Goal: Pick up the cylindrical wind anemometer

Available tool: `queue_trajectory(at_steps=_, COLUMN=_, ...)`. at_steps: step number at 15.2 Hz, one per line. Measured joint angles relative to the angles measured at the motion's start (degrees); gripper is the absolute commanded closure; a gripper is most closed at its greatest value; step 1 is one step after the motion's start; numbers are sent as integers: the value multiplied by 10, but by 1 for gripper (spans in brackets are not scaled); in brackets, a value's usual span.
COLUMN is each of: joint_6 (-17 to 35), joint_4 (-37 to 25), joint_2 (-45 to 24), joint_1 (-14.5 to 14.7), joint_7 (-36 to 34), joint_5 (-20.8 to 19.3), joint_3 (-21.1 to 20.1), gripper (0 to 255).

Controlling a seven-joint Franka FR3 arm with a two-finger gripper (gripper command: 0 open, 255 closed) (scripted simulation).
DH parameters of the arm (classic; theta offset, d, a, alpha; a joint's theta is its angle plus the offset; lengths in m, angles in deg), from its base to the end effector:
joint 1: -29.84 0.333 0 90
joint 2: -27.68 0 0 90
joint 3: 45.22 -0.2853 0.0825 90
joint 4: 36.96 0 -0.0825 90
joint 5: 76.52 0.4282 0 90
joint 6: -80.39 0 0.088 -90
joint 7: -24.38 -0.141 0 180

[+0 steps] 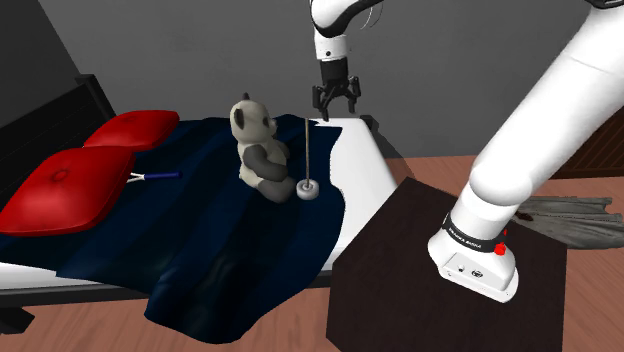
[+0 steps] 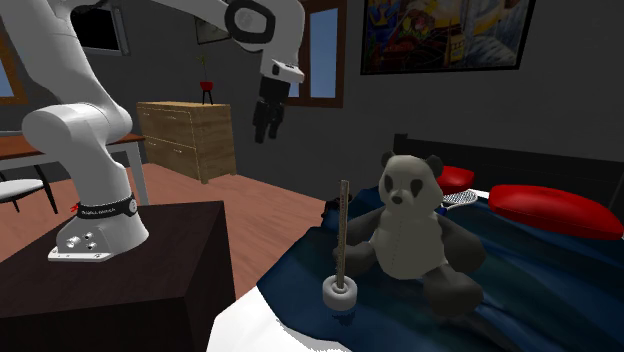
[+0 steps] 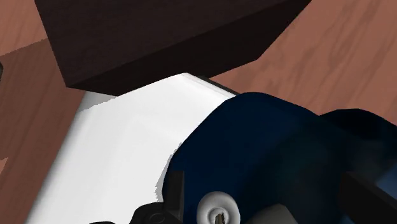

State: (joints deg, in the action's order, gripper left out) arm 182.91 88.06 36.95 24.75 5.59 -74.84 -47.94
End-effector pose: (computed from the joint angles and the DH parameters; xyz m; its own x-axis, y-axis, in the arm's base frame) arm 0.5101 -0.0178 0.3587 0.9028 -0.3679 -0.2229 -0.3649 -0.9294 0.0560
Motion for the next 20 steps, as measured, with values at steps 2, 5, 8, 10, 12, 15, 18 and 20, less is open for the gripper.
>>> queue_trajectory(at_steps=2, joint_6=13, joint_4=-35, joint_2=-44, joint_1=-5, joint_7=-20, joint_5=6, joint_3=4, gripper=0)
queue_trajectory(at_steps=5, joint_6=33, joint_4=-88, joint_2=-111, joint_1=-11, joint_7=-50, joint_5=15, joint_3=9, gripper=0)
queue_trajectory(at_steps=8, joint_6=45, joint_4=-140, joint_2=-167, joint_1=-20, joint_7=-74, joint_5=25, joint_3=17, gripper=0)
queue_trajectory(at_steps=10, joint_6=56, joint_4=-176, joint_2=-209, joint_1=-23, joint_7=-92, joint_5=33, joint_3=22, gripper=0)
queue_trajectory(at_steps=12, joint_6=56, joint_4=-221, joint_2=-250, joint_1=-30, joint_7=-107, joint_5=41, joint_3=28, gripper=0)
queue_trajectory(at_steps=15, joint_6=53, joint_4=-296, joint_2=-314, joint_1=-37, joint_7=-134, joint_5=55, joint_3=35, gripper=0)
queue_trajectory(at_steps=18, joint_6=54, joint_4=-352, joint_2=-365, joint_1=-47, joint_7=-152, joint_5=67, joint_3=42, gripper=0)
queue_trajectory(at_steps=20, joint_6=63, joint_4=-360, joint_2=-380, joint_1=-49, joint_7=-154, joint_5=70, joint_3=44, gripper=0)
